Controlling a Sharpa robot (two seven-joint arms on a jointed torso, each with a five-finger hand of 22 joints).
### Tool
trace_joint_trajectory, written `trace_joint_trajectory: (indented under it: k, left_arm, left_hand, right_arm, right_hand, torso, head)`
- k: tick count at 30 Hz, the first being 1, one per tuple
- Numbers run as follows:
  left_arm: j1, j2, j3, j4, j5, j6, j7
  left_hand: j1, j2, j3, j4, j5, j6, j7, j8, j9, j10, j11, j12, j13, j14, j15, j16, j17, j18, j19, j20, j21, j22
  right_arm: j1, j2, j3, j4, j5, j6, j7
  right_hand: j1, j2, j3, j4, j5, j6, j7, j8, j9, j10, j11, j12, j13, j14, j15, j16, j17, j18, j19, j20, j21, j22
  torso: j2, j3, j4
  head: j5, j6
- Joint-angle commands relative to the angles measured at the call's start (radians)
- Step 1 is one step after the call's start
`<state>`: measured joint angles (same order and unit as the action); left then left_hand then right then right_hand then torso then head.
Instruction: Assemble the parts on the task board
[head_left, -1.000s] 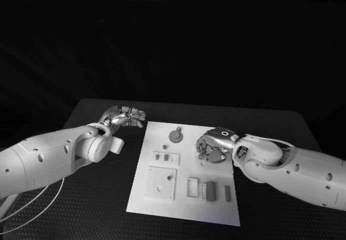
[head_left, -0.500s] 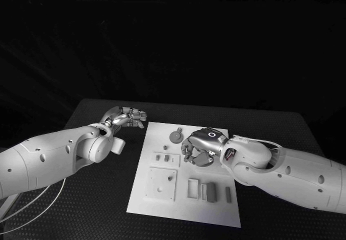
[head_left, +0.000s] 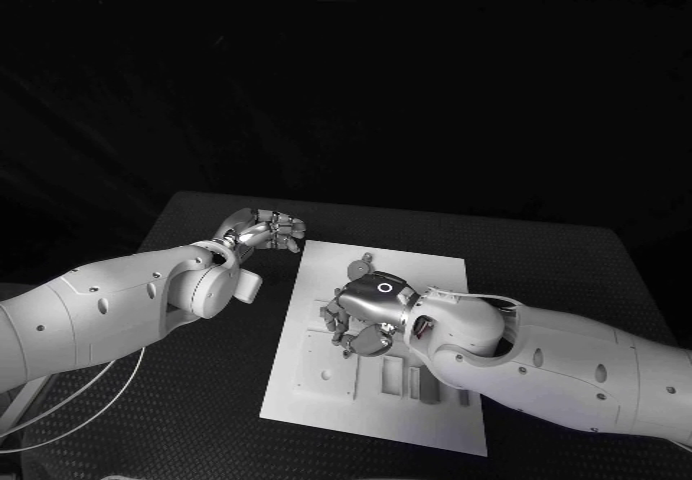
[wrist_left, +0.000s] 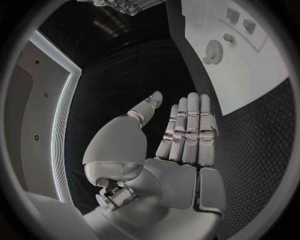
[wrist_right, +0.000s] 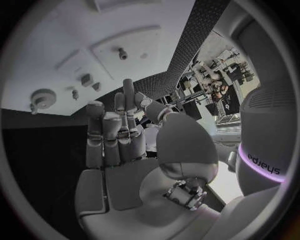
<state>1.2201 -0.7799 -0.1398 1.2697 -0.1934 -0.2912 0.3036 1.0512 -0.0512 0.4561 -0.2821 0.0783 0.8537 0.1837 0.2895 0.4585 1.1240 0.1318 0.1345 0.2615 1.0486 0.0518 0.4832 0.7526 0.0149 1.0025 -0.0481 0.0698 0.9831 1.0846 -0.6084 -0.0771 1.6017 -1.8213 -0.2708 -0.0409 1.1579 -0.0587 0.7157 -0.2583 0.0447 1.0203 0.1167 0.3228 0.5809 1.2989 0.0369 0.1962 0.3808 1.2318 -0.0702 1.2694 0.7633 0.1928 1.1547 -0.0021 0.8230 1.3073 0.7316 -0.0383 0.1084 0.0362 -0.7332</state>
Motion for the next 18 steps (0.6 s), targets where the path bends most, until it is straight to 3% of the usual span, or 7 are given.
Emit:
trace_joint_trajectory:
  k: [1,11,18]
  left_arm:
    - [0.001,0.006,0.001,-0.001,-0.002,0.011,0.01]
    - [0.001,0.017,0.001,-0.006,-0.002,0.013,0.01]
    - [0.001,0.016,0.001,-0.005,-0.002,0.014,0.009]
  left_hand:
    - [-0.008,0.004,-0.006,-0.002,-0.003,0.0,0.0,0.004,-0.001,-0.006,-0.003,-0.005,-0.002,-0.002,0.0,-0.005,0.002,-0.009,-0.007,0.001,-0.001,-0.001]
    - [-0.008,0.005,-0.006,-0.002,-0.003,0.0,0.0,0.004,-0.001,-0.006,-0.003,-0.005,-0.002,-0.002,0.0,-0.006,0.002,-0.009,-0.007,0.001,-0.001,-0.001]
    - [-0.008,0.006,-0.006,-0.002,-0.003,0.0,0.0,0.004,-0.001,-0.006,-0.003,-0.006,-0.002,-0.002,0.0,-0.006,0.002,-0.009,-0.007,0.001,-0.001,-0.001]
  right_arm:
    - [-0.009,0.021,-0.008,-0.006,-0.021,0.014,0.017]
    - [-0.031,0.061,-0.035,-0.027,-0.022,0.019,0.029]
    - [-0.042,0.067,-0.043,-0.043,-0.019,0.025,0.032]
  right_hand:
    - [0.014,0.007,0.082,-0.028,0.005,-0.001,-0.003,0.003,0.002,0.018,-0.012,0.006,0.015,0.005,-0.015,0.002,0.001,0.069,0.006,-0.014,0.005,0.018]
    - [0.014,0.009,0.082,-0.029,0.005,-0.002,-0.003,0.003,0.002,0.018,-0.012,0.006,0.016,0.005,-0.015,0.001,0.001,0.069,0.006,-0.014,0.005,0.018]
    - [0.013,0.01,0.082,-0.029,0.004,-0.002,-0.003,0.002,0.002,0.018,-0.012,0.005,0.016,0.005,-0.015,0.001,0.001,0.069,0.005,-0.014,0.005,0.018]
  torso:
    - [0.0,0.0,-0.0001]
    - [0.0,0.0016,-0.0004]
    - [0.0,0.0029,-0.0012]
  head:
    - [0.008,-0.004]
    - [0.031,-0.021]
    - [0.044,-0.025]
